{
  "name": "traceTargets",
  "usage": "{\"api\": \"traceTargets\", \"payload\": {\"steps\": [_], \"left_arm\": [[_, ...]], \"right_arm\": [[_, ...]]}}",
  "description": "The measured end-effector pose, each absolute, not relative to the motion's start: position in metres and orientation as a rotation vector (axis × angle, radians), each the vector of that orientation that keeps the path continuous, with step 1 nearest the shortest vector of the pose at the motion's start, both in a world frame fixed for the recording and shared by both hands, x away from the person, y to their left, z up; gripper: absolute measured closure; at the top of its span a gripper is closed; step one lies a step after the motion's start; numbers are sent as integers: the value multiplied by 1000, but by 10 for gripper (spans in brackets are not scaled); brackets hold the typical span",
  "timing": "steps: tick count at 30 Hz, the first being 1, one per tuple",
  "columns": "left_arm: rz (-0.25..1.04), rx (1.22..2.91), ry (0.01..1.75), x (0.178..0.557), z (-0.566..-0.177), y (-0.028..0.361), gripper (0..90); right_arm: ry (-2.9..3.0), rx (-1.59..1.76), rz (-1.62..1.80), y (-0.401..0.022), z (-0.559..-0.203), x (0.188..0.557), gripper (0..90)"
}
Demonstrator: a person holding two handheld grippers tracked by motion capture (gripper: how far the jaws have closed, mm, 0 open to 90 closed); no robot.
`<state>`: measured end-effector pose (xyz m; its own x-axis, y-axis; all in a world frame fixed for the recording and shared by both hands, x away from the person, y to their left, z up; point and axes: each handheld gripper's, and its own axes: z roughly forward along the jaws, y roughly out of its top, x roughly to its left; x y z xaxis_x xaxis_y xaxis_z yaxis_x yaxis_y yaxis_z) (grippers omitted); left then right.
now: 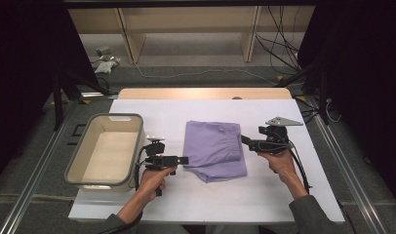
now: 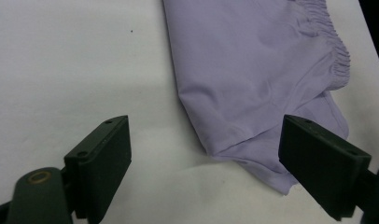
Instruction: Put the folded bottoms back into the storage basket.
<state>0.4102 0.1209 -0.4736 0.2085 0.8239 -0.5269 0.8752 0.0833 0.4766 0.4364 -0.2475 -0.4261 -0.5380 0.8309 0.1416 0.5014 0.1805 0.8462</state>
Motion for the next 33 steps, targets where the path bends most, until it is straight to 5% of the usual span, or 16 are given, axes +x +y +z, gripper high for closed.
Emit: {"api": "traceTargets", "payload": {"steps": [14,22,33], "left_arm": [[-95,1730,1618,421,-482,109,286],[-100,1738,1609,422,-483,105,423],[-80,1765,1608,422,-486,97,769]], "right_arm": [[2171,1298,1286,-242,-426,458,148],[2216,1348,1222,-233,-428,478,149],[2230,1422,1188,-232,-435,494,154]]}}
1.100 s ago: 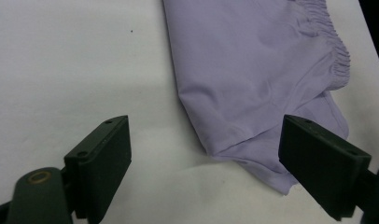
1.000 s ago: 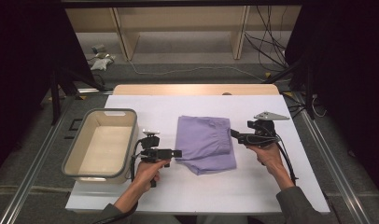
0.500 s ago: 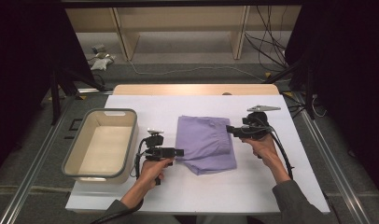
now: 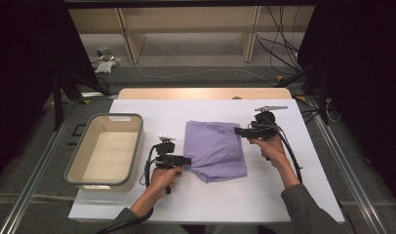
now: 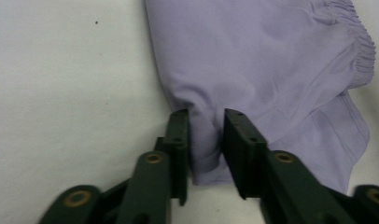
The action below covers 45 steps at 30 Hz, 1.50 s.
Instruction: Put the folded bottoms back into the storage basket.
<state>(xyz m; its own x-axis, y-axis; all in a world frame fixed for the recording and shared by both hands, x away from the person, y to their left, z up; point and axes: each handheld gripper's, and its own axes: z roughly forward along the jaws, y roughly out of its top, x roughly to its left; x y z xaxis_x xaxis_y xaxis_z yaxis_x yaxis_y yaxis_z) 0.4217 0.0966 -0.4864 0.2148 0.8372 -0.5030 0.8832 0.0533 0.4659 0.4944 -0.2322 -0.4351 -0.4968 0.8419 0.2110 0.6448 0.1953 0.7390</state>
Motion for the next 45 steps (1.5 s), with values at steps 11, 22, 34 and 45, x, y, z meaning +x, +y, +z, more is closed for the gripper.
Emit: {"api": "traceTargets", "payload": {"steps": [11,22,34,45], "left_arm": [[-68,1768,1563,418,-479,94,862],[-66,1760,1563,418,-477,95,863],[-68,1752,1555,419,-478,95,858],[-59,1744,1538,418,-477,95,848]], "right_arm": [[2337,1494,1031,-216,-439,524,152],[2382,1553,907,-205,-457,543,154],[2414,1615,842,-200,-471,553,178],[2429,1619,828,-193,-470,553,420]]}}
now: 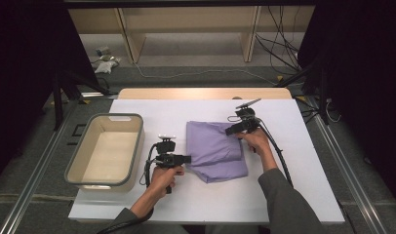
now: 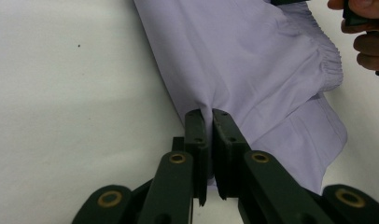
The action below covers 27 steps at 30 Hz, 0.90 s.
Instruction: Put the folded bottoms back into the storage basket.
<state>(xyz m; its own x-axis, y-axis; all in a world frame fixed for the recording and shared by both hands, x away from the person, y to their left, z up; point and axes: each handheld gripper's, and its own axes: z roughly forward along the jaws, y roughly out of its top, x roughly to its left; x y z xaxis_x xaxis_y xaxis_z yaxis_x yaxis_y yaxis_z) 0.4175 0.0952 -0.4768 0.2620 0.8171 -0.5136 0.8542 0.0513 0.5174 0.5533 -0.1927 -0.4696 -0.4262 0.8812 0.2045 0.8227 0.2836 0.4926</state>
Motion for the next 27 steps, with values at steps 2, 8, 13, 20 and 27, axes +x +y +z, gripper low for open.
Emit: {"api": "traceTargets", "payload": {"steps": [2,8,13,20,27], "left_arm": [[-55,1743,1538,417,-477,95,848],[-52,1738,1527,417,-476,96,852],[-44,1744,1511,417,-473,96,861],[-52,1725,1485,416,-463,100,867],[-49,1728,1438,411,-448,101,867]], "right_arm": [[2430,1637,845,-192,-470,553,516],[2419,1722,928,-195,-471,552,707],[2398,1718,974,-195,-467,549,801],[2366,1696,1066,-195,-458,543,817],[2343,1659,1114,-190,-440,534,821]]}}
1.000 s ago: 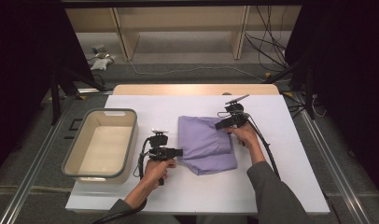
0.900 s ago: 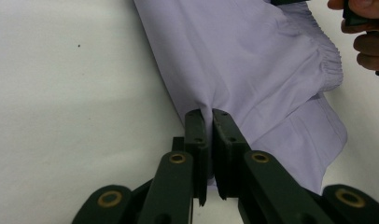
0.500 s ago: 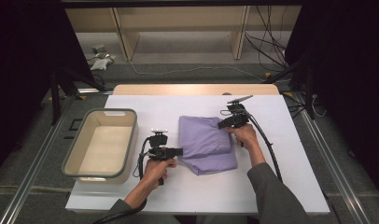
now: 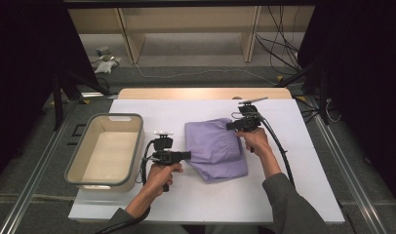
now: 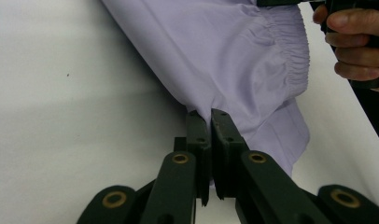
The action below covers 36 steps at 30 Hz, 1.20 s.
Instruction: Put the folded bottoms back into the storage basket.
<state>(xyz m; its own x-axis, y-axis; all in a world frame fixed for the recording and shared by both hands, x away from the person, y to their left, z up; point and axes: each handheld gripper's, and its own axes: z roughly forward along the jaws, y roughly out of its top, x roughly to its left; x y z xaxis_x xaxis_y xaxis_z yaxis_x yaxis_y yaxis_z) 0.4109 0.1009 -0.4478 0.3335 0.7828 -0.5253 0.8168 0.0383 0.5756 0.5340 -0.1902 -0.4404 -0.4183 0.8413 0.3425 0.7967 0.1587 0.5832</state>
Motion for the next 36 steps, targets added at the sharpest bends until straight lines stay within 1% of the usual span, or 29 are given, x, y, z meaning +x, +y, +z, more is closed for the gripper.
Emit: {"api": "traceTargets", "payload": {"steps": [16,23,36], "left_arm": [[-67,1732,1353,406,-417,115,867],[-55,1742,1315,403,-403,124,866],[-28,1709,1290,400,-386,147,865]], "right_arm": [[2275,1618,1222,-189,-409,519,821],[2256,1602,1262,-183,-394,515,821],[2225,1552,1313,-162,-374,511,820]]}}
